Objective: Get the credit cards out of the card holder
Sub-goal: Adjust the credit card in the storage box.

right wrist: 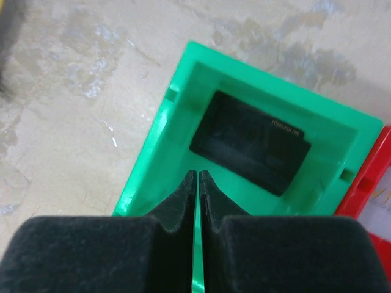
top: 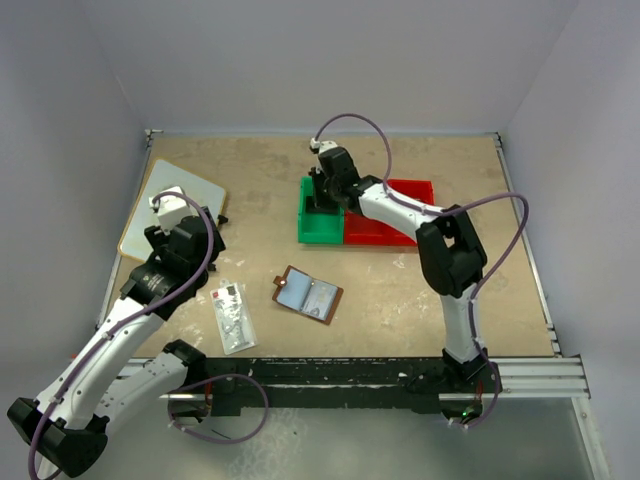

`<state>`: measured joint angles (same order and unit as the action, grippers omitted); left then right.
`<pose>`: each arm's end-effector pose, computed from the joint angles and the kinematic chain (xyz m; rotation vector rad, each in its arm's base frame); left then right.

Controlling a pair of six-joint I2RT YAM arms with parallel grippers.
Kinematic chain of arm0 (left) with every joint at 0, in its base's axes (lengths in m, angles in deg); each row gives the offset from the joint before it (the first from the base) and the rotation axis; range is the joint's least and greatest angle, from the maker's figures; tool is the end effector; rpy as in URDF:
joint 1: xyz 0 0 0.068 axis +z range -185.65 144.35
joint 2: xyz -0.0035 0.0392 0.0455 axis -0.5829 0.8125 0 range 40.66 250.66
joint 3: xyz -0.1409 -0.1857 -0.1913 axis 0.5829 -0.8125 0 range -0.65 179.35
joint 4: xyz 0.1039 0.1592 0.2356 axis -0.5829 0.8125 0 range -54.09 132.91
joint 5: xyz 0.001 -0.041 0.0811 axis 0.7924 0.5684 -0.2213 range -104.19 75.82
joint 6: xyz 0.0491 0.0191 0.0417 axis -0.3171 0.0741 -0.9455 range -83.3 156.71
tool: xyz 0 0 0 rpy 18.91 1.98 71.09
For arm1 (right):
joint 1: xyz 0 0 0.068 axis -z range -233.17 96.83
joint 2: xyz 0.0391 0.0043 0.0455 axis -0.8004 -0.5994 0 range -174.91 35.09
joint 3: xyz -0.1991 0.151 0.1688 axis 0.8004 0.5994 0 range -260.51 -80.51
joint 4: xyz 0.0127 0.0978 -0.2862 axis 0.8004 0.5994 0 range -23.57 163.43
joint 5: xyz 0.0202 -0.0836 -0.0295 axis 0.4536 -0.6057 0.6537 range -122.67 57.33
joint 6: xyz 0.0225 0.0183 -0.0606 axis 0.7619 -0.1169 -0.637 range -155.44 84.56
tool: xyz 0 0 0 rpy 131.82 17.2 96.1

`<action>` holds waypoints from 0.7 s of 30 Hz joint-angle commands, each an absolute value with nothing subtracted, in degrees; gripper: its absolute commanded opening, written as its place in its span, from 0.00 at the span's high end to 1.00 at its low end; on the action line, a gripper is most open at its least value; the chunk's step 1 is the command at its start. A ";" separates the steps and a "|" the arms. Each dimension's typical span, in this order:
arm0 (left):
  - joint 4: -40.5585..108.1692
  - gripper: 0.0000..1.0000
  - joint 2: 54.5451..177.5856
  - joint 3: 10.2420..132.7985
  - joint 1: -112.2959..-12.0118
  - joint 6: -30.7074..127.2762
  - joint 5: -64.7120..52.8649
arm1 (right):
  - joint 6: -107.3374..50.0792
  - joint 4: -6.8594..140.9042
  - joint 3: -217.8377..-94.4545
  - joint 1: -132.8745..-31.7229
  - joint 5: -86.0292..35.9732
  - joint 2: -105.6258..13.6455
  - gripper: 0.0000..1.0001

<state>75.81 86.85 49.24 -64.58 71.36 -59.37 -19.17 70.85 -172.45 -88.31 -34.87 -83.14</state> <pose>0.1856 -0.0591 0.3378 -0.5114 1.9378 0.1694 0.4542 0.3170 0.2329 -0.3286 2.1207 0.4926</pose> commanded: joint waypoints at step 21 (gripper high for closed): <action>74.14 0.26 85.80 49.34 -64.31 69.88 -60.24 | -9.44 87.45 -186.64 -93.87 -58.31 -96.68 0.96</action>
